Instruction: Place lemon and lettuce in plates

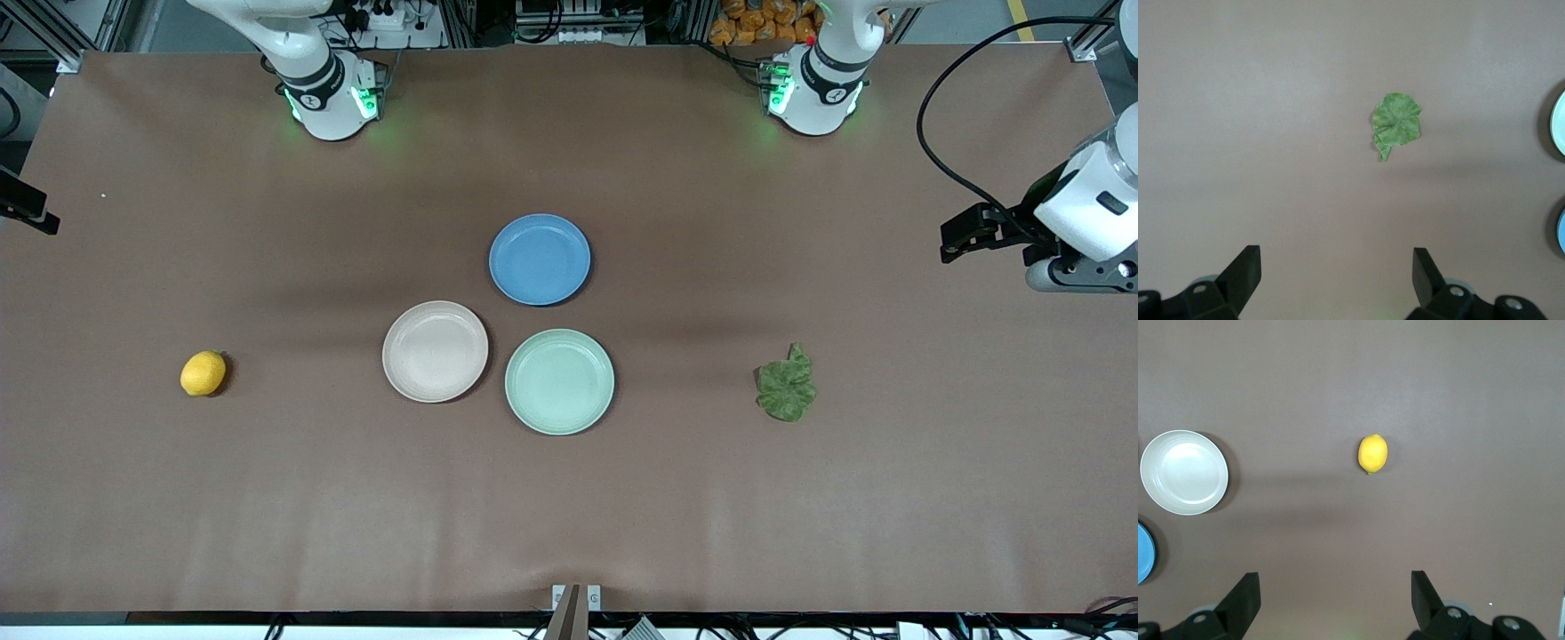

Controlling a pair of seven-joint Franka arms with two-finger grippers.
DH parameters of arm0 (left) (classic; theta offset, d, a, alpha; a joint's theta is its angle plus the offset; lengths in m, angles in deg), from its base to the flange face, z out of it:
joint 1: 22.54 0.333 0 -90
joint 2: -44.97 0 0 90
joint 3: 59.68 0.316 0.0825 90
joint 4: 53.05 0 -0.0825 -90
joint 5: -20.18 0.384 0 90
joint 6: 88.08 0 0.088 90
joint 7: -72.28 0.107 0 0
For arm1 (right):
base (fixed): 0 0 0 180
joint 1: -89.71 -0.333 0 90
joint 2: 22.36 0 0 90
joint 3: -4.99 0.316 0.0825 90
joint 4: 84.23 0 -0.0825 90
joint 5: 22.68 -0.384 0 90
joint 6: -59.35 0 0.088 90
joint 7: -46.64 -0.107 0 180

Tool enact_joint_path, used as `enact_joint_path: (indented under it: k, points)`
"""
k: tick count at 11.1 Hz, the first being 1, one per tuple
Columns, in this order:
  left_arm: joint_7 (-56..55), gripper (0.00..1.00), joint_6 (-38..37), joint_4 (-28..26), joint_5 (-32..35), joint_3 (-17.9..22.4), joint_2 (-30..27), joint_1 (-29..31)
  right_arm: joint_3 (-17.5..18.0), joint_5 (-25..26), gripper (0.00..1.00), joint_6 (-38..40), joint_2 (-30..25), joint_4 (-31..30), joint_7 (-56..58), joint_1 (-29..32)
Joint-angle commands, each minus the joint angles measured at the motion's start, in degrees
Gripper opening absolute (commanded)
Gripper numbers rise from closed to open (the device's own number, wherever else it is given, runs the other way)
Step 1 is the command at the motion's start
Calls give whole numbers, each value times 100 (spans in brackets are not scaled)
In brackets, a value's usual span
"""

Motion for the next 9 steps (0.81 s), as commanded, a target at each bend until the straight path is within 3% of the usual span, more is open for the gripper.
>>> enact_joint_path:
  k: [1, 9]
  points:
    - [-46, 100, -19, -98, -6, -21, -118, 1, -4, 46, 100, -15, -128, -122, 73, 33]
    - [-63, 100, -19, -90, -5, -12, -83, 27, -13, 37, 100, 20, -84, -166, 160, 33]
